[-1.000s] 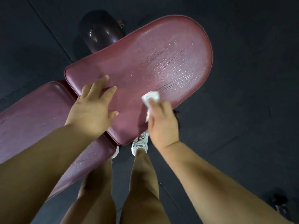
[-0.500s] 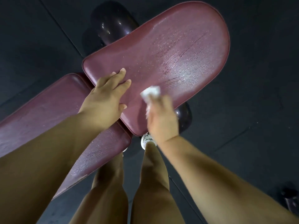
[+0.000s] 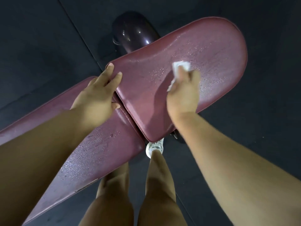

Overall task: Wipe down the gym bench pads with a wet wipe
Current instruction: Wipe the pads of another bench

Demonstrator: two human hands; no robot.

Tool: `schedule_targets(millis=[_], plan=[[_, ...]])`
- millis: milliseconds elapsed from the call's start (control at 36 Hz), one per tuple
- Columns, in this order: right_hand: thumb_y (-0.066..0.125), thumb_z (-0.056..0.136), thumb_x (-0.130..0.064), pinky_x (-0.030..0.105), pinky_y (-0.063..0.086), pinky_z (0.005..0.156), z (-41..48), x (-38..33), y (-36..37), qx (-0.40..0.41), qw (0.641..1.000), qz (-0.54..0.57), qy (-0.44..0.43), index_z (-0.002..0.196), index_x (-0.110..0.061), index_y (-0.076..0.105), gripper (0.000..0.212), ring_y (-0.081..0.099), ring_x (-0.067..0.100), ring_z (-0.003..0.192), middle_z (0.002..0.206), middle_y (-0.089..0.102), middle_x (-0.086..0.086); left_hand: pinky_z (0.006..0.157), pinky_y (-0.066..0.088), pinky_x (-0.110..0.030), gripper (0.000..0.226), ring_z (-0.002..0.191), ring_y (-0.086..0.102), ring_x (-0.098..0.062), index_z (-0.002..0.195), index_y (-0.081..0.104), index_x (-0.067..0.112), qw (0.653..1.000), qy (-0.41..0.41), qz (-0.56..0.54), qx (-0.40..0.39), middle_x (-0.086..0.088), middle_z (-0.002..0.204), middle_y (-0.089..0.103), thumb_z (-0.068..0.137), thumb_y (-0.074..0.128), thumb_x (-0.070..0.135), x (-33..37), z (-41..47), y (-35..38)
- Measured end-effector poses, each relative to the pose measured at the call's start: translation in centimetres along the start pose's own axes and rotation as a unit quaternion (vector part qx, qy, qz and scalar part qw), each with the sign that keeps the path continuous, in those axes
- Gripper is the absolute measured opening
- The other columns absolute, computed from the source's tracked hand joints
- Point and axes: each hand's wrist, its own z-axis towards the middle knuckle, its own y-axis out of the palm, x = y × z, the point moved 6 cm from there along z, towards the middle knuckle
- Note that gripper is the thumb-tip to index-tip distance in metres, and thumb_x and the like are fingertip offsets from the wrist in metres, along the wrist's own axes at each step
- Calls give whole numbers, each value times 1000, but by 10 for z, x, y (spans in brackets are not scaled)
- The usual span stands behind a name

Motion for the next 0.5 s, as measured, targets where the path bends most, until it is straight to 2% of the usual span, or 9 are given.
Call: schedule_targets(millis=[56,139,194,222,250,306,361,444,500], plan=[[41,88,-10,36,49,73,-41,-28,27,-109,984,13,-140,120,-15,61,38,53,25,82,104,53,9,104,33,-39,86,143,12,-20,151,8,27,1000,9,-3,10,12,157,-12,87,66,25,-1,-1,0],[42,87,-15,33,51,54,-88,-54,38,-229,897,-6,-378,111,-10,67,35,59,28,74,97,58,9,106,34,-41,86,143,13,-19,151,10,27,1000,18,-11,6,13,157,-11,86,66,25,-4,-1,-3],[42,92,-18,35,49,66,-80,-56,34,-276,851,-28,-446,111,-17,65,30,59,28,85,106,56,4,107,35,-42,85,143,14,-19,151,13,26,1000,23,-15,6,13,157,-9,86,67,25,-7,-2,-6],[42,97,-22,36,46,74,-65,-54,30,-283,850,-35,-442,114,-20,63,27,57,27,93,108,55,3,106,36,-43,84,142,15,-20,151,16,26,1000,25,-14,10,11,158,-6,85,68,25,-8,-3,-7],[42,99,-25,38,44,79,-42,-49,26,-267,873,-36,-406,114,-21,61,24,55,26,96,109,55,3,105,36,-44,83,141,16,-22,150,18,25,1000,24,-10,16,9,158,-4,84,69,26,-10,-4,-7],[45,97,-22,38,44,77,14,-34,10,-183,949,-56,-252,112,-18,59,21,54,27,91,104,54,5,104,36,-46,82,139,15,-26,149,21,23,1000,5,4,30,1,157,0,83,70,30,-15,-7,-9],[42,89,-6,41,47,81,47,-25,-4,-82,987,-52,-127,118,-15,59,34,52,30,84,105,45,8,106,34,-49,84,138,14,-30,149,22,20,999,-28,16,38,-6,156,2,82,70,34,-22,-12,-10],[38,84,0,40,47,84,55,-30,-1,-23,999,-16,-21,114,-9,57,36,50,26,82,106,37,5,108,31,-51,85,138,13,-33,148,22,15,996,-82,3,39,-9,154,6,81,71,35,-36,-23,-10],[42,84,-1,35,45,84,36,-46,16,-40,999,-15,-30,119,-10,56,39,51,26,91,115,43,11,109,31,-50,85,138,13,-32,148,20,14,994,-106,-12,38,-9,154,8,82,69,37,-45,-31,-7]])
